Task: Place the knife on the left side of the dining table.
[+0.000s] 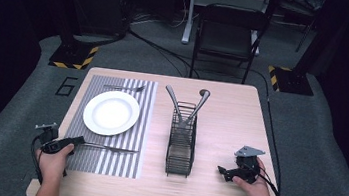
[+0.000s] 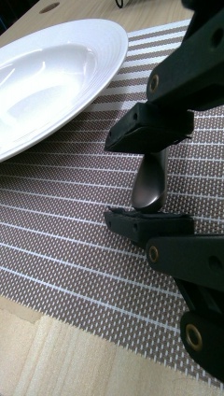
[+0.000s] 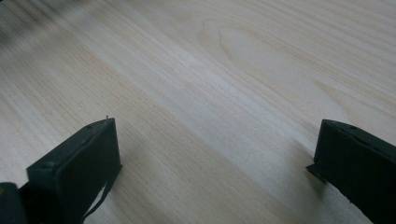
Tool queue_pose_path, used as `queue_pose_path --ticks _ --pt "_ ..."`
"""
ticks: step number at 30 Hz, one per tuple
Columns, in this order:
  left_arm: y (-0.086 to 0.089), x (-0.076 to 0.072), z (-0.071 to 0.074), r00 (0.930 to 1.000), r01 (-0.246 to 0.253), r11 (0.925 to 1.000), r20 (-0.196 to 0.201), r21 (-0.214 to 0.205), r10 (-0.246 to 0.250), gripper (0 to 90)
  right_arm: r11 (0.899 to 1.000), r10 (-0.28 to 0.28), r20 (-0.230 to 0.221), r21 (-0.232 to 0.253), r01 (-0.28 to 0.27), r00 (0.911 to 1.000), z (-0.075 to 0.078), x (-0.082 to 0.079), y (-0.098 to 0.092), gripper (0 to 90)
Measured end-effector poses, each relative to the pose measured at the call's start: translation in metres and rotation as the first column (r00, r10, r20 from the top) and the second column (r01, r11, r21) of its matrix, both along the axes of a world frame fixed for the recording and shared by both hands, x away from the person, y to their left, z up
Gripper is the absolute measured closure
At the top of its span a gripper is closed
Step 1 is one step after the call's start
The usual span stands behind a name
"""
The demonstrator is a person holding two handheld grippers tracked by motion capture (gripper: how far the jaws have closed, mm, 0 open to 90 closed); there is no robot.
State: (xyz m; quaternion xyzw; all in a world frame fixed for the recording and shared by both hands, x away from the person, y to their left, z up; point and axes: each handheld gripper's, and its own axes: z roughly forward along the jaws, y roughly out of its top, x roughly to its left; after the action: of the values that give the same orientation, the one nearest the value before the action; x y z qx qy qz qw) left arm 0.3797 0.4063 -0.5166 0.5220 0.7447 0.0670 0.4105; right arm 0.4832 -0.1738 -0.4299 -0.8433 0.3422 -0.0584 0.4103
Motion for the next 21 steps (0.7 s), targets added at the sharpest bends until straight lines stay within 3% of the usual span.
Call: queue_pose_path --ticks 16,21 --pt "0.0053 -0.001 0.0001 0.9997 -0.023 0.9997 0.004 -0.004 0.023 57.7 1.0 0.0 0.0 0.0 0.0 1.0 0.0 0.0 0.0 0.0" --pt "0.0075 -0.0025 0.0027 0.999 -0.032 0.9994 0.03 -0.011 0.033 57.7 1.0 0.0 0.0 0.0 0.0 1.0 0.0 0.0 0.0 0.0"
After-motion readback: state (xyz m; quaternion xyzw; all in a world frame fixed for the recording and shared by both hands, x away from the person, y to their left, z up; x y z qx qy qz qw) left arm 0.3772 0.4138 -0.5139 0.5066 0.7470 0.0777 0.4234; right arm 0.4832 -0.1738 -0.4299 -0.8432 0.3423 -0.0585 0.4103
